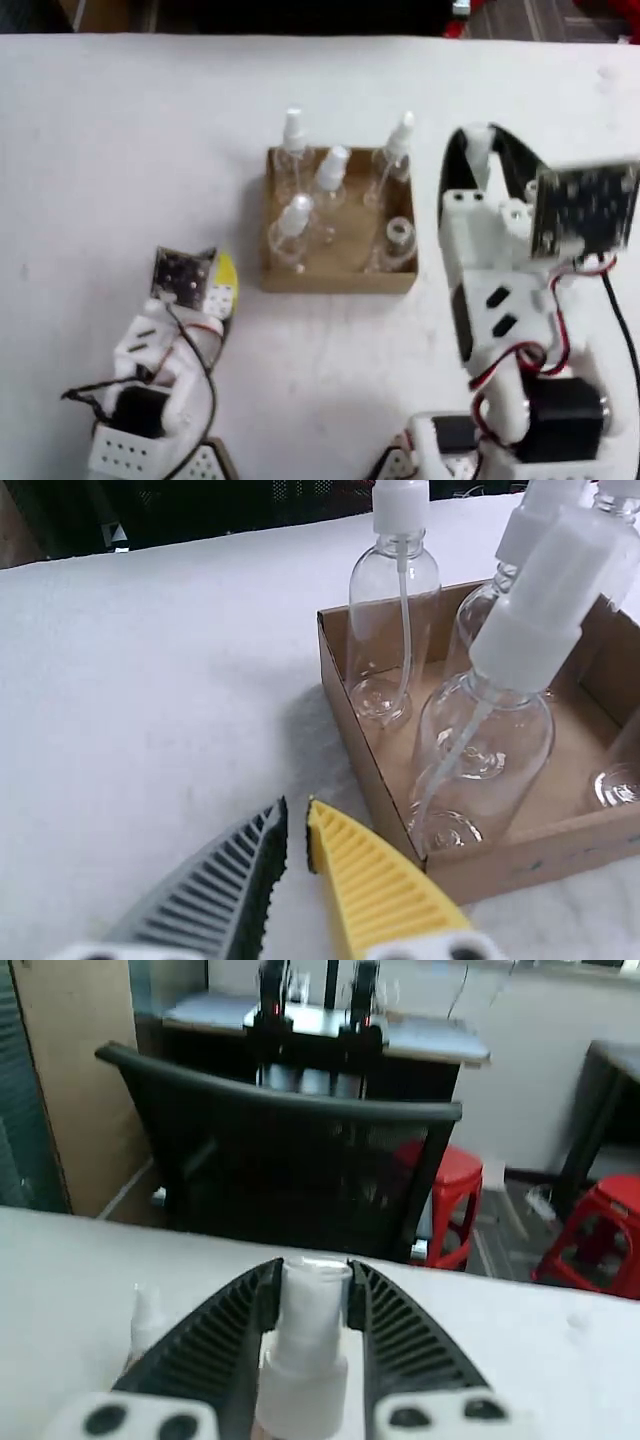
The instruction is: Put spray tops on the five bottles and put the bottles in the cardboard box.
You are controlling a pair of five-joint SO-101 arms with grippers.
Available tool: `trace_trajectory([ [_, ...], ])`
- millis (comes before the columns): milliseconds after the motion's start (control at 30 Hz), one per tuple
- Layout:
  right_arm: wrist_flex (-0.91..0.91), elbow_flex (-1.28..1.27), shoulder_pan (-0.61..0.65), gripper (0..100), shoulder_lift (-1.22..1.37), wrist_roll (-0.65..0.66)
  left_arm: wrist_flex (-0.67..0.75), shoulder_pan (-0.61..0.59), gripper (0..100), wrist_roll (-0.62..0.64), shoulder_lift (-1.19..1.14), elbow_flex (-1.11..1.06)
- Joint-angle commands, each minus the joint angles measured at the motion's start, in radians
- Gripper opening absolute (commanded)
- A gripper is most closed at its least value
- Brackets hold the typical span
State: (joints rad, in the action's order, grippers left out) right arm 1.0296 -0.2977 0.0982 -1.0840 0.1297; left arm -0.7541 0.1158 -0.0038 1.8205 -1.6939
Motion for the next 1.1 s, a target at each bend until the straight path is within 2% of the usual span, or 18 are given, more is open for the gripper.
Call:
trace_trajectory([
  [0,-0.407,-0.252,-0.001,1.5,-0.105,-0.003,-0.011,0.005,4,-0.014,0.008,0.003],
  [167,-0.768,-0.477,-0.001,1.5,-0.125,-0.002,-0.011,0.005,4,-0.014,0.008,0.003],
  [300,-0.920,-0.580,0.004,1.5,-0.125,-0.005,-0.011,0.005,4,-0.014,0.008,0.003],
  [567,-0.932,-0.692,0.008,1.5,-0.134,-0.018,-0.003,0.007,4,-0.014,0.008,0.002],
  [733,-0.917,-0.678,0.001,1.5,-0.157,-0.189,-0.003,0.012,4,-0.015,0.008,0.002],
  [900,-0.822,-0.672,0.035,1.5,-0.219,-0.196,-0.003,0.012,4,-0.015,0.008,0.002],
  [1067,-0.802,-0.678,0.039,1.5,-0.234,-0.198,-0.003,0.013,4,-0.015,0.008,0.002],
])
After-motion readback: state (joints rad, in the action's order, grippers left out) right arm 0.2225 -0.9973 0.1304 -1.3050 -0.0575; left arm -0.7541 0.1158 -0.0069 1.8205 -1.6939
